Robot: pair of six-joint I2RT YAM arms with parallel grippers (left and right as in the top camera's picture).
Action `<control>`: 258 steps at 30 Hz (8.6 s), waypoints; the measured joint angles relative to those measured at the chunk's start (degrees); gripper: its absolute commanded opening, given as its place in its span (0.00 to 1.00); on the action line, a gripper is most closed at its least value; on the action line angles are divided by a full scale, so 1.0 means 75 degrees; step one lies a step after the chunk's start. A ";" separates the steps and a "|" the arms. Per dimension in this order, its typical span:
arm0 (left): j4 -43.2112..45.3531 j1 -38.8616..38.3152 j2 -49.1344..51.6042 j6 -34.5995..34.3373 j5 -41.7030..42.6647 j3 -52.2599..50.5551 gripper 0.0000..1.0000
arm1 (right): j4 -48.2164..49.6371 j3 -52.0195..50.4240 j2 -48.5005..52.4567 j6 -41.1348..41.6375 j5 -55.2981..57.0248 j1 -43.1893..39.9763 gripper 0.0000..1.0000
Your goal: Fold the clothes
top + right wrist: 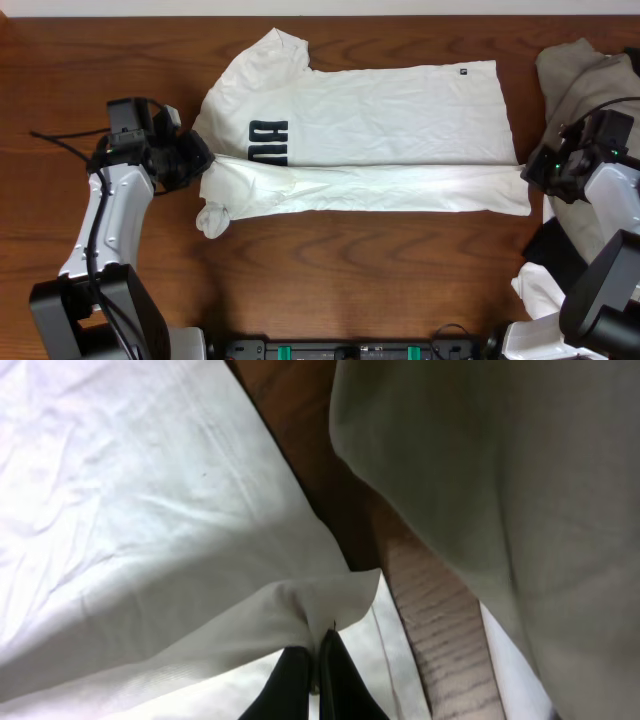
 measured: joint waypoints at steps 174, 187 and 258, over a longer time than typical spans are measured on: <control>-0.0393 0.0026 -0.1460 0.0810 -0.5566 -0.0819 0.36 | 0.1918 -0.1632 0.0093 -0.0058 0.0286 0.0749 0.27; -0.0385 -0.0548 -0.0321 0.0647 -0.2605 -0.0731 0.36 | 0.1891 -0.1632 0.0085 -0.0058 0.0315 0.0749 0.27; -0.3034 0.0711 0.1387 0.0143 -0.3025 -0.0714 0.33 | -0.0545 -0.1792 -0.0411 0.0781 0.1711 0.0851 0.41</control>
